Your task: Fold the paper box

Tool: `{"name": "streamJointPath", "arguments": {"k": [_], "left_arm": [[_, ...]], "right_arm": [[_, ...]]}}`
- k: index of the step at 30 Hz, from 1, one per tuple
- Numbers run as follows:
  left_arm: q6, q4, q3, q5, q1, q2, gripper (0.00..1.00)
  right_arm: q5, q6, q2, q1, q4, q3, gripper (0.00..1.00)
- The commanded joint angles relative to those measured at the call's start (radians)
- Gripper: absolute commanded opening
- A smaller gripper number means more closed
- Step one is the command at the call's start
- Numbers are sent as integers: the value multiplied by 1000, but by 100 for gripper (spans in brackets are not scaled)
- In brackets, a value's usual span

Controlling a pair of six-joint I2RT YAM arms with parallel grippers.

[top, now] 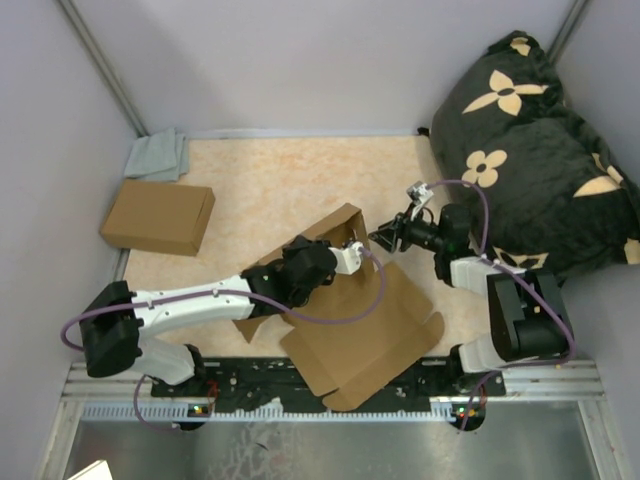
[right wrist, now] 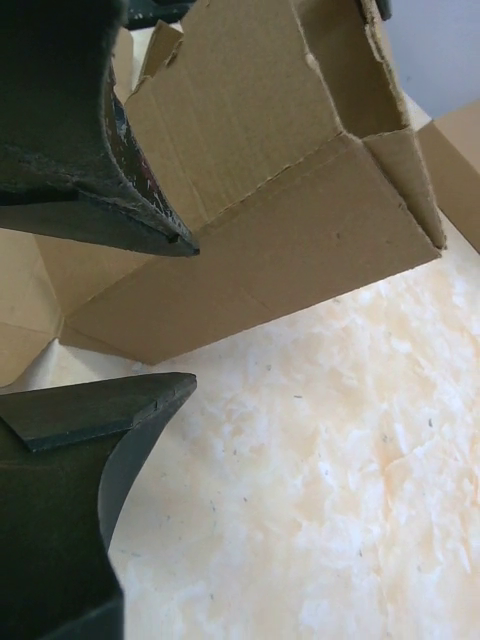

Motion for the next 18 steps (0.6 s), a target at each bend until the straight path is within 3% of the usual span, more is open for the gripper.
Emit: {"name": "streamJointPath", "arguments": {"k": [1,11,18], "left_arm": [[-17,-15,24,-19,-19,-3,0],[-42,21,-24,-154,-107,31,0],[-52,40,-56,-219,-148,41,0]], "right_arm": [[85,-73,-75,-1,-76,41,51],[193,-113,-93,-2,-144,39,51],[84,-68,-112,-70,-18,-31,51]]}}
